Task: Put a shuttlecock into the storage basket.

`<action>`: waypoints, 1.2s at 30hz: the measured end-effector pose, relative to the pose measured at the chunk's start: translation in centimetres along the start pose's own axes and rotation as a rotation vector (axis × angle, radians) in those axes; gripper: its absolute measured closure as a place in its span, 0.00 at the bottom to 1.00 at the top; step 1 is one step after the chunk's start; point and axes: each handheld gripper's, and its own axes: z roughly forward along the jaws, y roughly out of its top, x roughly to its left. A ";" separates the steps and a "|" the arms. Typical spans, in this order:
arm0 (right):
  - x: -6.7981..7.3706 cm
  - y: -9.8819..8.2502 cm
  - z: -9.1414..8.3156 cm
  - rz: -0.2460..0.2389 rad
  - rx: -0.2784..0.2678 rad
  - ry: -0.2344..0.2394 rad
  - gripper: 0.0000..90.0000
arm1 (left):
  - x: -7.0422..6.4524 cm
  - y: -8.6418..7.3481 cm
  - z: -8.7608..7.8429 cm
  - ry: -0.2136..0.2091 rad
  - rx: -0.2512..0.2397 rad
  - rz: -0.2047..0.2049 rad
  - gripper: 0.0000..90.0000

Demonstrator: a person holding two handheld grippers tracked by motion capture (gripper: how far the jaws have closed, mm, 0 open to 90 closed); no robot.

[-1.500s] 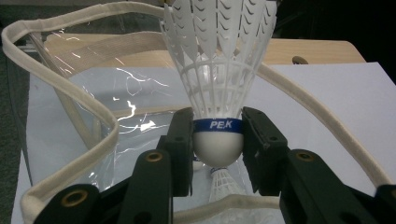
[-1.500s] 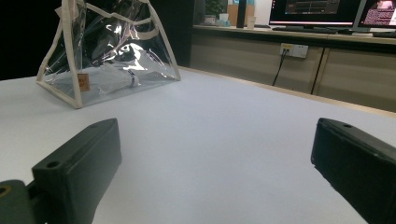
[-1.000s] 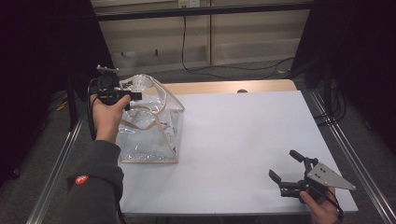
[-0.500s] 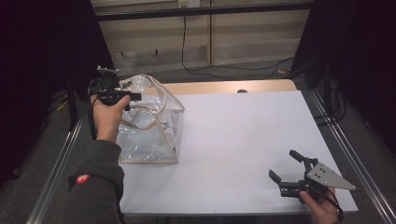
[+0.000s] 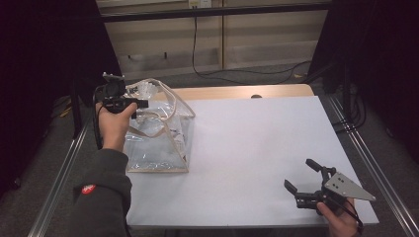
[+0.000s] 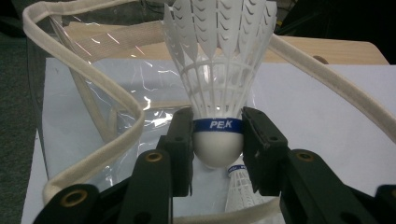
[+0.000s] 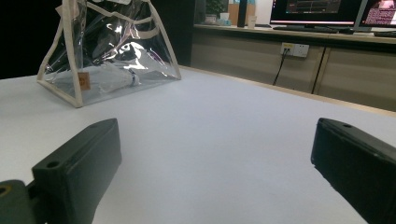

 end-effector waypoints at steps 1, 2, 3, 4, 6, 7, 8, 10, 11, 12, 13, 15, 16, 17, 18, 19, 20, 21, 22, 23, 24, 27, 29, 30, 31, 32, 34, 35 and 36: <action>0.0 0.0 0.0 0.000 0.000 0.000 0.02 | 0.0 0.0 0.0 0.003 0.001 0.000 0.73; 0.0 0.0 0.0 0.000 0.000 0.000 0.02 | 0.0 0.0 0.1 0.000 0.002 -0.002 0.73; 0.0 0.0 0.0 0.000 0.000 0.000 0.02 | 0.0 -0.1 0.1 0.001 -0.001 -0.002 0.73; 0.0 0.0 0.0 0.000 0.000 0.000 0.02 | 0.0 -0.1 0.1 0.005 -0.002 -0.002 0.73; 0.0 0.0 0.0 0.000 0.000 0.000 0.02 | 0.1 -0.1 0.2 0.003 0.004 -0.001 0.73; 0.0 0.0 0.0 0.000 0.000 0.000 0.02 | 0.1 -0.2 0.3 0.004 0.006 -0.002 0.73; 0.0 0.0 0.0 0.000 0.000 0.000 0.02 | 0.1 -0.2 0.4 0.001 0.003 -0.009 0.73; 0.0 0.0 0.0 -0.001 0.000 0.000 0.02 | 0.1 -0.3 0.6 0.007 0.007 -0.006 0.73; 0.0 0.0 0.0 0.000 0.000 -0.001 0.02 | 0.1 -0.3 0.6 0.006 0.011 0.001 0.73; 0.0 0.0 0.0 0.000 0.000 0.000 0.02 | 0.1 -0.3 0.6 0.006 0.009 -0.003 0.73; 0.0 0.0 0.0 0.000 0.000 0.000 0.02 | 0.1 -0.3 0.7 0.005 0.008 -0.008 0.73; 0.0 0.0 0.0 0.002 0.000 -0.001 0.02 | 0.0 -0.3 0.7 0.008 0.011 -0.008 0.73; 0.0 0.0 0.0 0.001 0.000 -0.001 0.02 | 0.0 -0.3 0.7 0.003 0.012 -0.005 0.73; 0.0 0.0 0.0 0.001 0.000 0.000 0.02 | 0.0 -0.3 0.8 0.003 0.013 -0.003 0.73; 0.0 0.0 0.0 0.002 0.000 0.000 0.02 | -0.1 -0.3 0.8 0.003 0.014 -0.004 0.73; 0.0 0.0 0.0 0.001 0.001 -0.001 0.02 | -0.1 -0.3 0.8 0.006 0.015 -0.003 0.73; 0.0 0.0 0.0 0.001 0.001 -0.001 0.02 | -0.1 -0.3 0.9 0.005 0.015 -0.001 0.73; 0.0 0.0 0.0 0.001 -0.001 -0.001 0.02 | -0.1 -0.3 0.9 0.006 0.015 0.000 0.73; 0.0 0.0 0.0 0.000 -0.001 0.000 0.02 | -0.1 -0.4 1.0 0.005 0.014 -0.004 0.73; 0.0 0.0 0.0 0.000 -0.001 0.000 0.02 | -0.1 -0.4 1.0 0.008 0.014 -0.002 0.73; 0.0 0.0 0.0 0.001 -0.001 -0.001 0.02 | -0.1 -0.4 1.0 0.009 0.013 -0.003 0.73; 0.0 0.0 0.0 0.002 0.000 -0.001 0.02 | -0.1 -0.4 1.1 0.011 0.013 -0.003 0.73; 0.0 0.0 0.0 0.001 0.001 0.000 0.02 | -0.1 -0.5 1.1 0.012 0.012 -0.009 0.73; 0.0 0.0 0.0 0.001 0.000 -0.001 0.02 | 0.0 -0.5 1.1 0.014 0.014 -0.007 0.73; 0.0 0.0 0.0 0.001 0.000 -0.001 0.02 | 0.0 -0.5 1.2 0.015 0.014 -0.009 0.73; 0.0 0.0 0.0 0.000 0.000 -0.001 0.02 | 0.1 -0.6 1.2 0.014 0.013 -0.011 0.73; 0.0 0.0 0.0 0.001 0.000 -0.001 0.02 | 0.1 -0.7 1.2 0.017 0.017 -0.012 0.73; 0.0 0.0 0.0 0.001 0.001 0.000 0.02 | 0.2 -0.7 1.2 0.018 0.018 -0.008 0.73; 0.0 0.0 0.0 0.001 0.000 0.000 0.02 | 0.2 -0.7 1.2 0.018 0.016 -0.015 0.73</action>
